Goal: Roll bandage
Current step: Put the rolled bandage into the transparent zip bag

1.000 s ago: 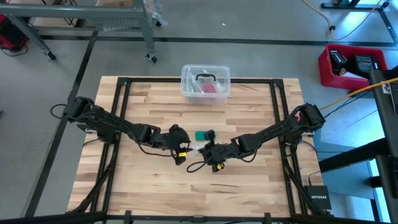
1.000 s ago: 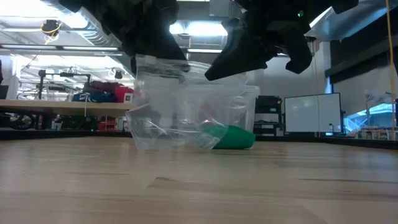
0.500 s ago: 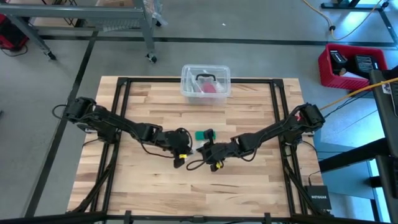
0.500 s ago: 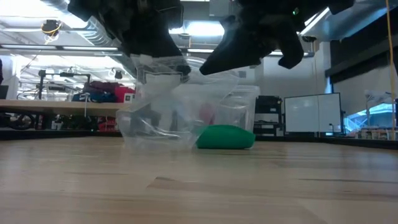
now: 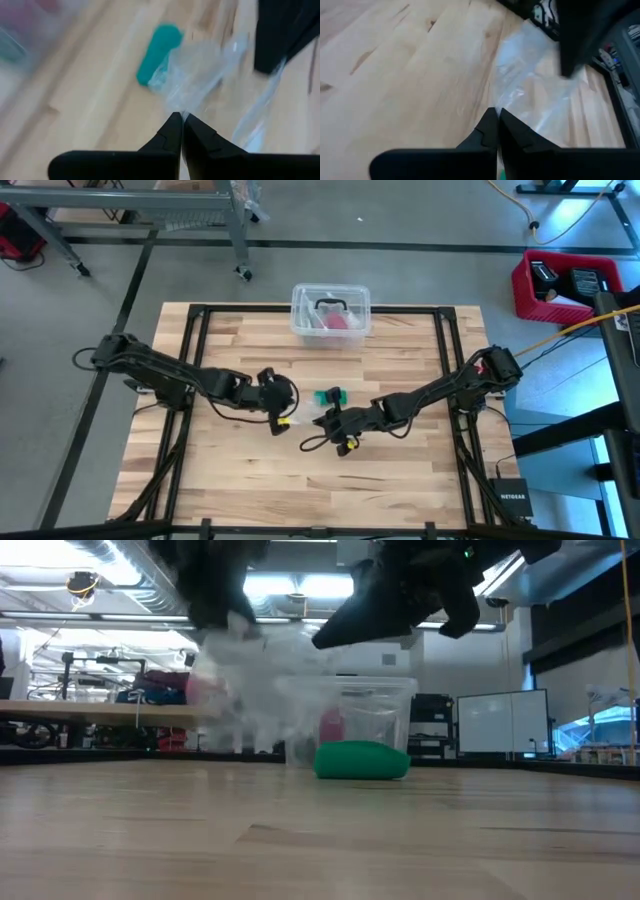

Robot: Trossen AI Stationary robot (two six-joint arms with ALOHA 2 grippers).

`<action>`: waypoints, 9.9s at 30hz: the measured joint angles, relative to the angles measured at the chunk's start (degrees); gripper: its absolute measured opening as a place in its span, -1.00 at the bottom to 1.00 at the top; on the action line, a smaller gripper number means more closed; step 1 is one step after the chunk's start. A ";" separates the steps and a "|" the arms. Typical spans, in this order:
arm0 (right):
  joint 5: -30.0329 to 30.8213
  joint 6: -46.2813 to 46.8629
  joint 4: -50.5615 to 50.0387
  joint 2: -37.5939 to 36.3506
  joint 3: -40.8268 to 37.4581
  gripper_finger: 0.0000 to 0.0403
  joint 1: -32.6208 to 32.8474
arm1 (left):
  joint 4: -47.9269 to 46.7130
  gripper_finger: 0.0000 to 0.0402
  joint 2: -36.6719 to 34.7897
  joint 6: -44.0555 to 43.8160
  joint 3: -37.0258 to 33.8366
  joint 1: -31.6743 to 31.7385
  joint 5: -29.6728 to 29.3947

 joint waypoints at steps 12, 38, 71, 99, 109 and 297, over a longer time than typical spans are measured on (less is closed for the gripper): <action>1.24 -2.85 13.12 5.63 -0.06 -0.97 -2.25 | 0.70 -0.98 -3.27 6.59 4.27 -1.44 -2.56; -15.88 0.00 17.48 16.17 5.20 -0.97 -5.84 | 6.66 -0.97 1.38 4.11 -3.28 -9.01 -21.07; -13.11 9.50 -31.30 -1.78 16.33 0.20 -5.90 | 4.98 -0.97 1.51 -2.94 -3.28 -9.40 -19.10; -22.59 15.10 -7.47 5.12 0.75 0.21 -21.29 | 4.98 -0.97 1.52 -1.91 -3.28 -9.40 -19.08; -21.53 11.85 -22.59 13.45 11.97 0.21 -21.27 | 5.16 -0.97 1.52 -2.11 -3.28 -9.40 -19.08; -0.91 8.14 -33.64 -8.78 14.76 0.02 -0.20 | 26.33 -0.97 2.61 -14.06 -3.28 -6.44 -15.12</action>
